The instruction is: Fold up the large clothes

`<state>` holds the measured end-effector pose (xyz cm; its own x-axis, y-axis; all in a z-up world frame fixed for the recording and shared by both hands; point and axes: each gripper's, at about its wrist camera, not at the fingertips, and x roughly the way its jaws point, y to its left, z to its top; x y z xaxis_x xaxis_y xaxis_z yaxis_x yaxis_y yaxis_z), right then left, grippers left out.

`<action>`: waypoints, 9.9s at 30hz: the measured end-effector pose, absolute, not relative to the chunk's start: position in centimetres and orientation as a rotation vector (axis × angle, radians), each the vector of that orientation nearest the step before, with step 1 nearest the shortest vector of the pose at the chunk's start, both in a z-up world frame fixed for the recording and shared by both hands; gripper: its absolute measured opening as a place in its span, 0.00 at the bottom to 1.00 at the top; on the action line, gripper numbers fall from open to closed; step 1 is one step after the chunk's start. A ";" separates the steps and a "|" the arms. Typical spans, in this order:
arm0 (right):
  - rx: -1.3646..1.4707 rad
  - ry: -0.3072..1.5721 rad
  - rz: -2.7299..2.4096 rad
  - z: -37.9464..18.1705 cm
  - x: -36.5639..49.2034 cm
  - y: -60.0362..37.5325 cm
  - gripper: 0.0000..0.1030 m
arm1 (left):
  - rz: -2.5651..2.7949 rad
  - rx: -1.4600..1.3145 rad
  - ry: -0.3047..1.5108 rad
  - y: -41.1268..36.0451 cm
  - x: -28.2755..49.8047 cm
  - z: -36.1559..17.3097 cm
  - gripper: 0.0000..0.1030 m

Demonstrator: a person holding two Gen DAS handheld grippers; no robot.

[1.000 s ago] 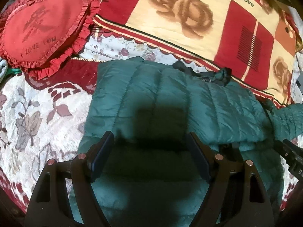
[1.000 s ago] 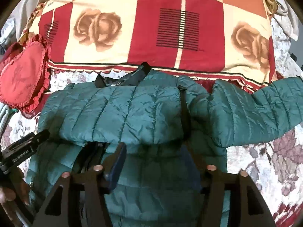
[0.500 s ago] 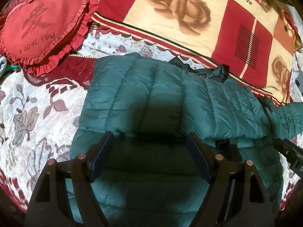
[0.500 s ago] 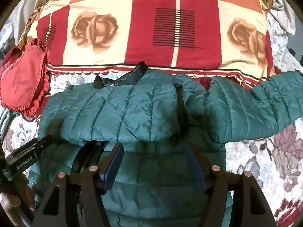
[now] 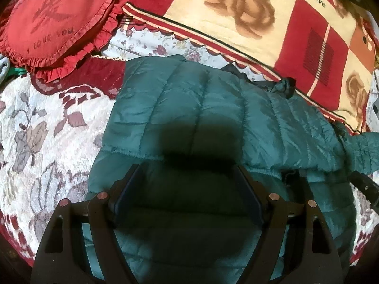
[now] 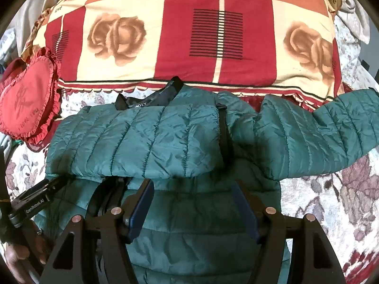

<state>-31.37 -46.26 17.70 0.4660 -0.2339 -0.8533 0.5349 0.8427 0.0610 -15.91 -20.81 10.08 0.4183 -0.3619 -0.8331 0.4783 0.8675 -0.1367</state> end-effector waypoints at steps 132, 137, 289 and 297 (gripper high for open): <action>0.531 0.817 -0.212 20.5 -38.6 -51.7 0.89 | -0.882 0.003 1.122 -37.8 -18.1 12.5 0.10; 0.519 0.789 -0.213 21.4 -38.5 -51.2 0.89 | -0.875 -0.045 1.015 -32.5 -16.1 16.7 0.09; 0.367 1.000 -0.299 17.1 -45.4 -40.9 0.84 | -0.469 0.173 0.912 -11.3 -27.0 14.5 0.52; 0.365 1.009 -0.296 16.9 -45.7 -40.4 0.84 | -0.457 0.156 0.942 -10.4 -27.1 13.8 0.52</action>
<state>-45.74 -40.44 16.86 0.5016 -0.0721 -0.8621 0.4044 0.9005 0.1600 -27.13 -10.40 13.76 0.5014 -0.3094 -0.8080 0.4435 0.8938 -0.0670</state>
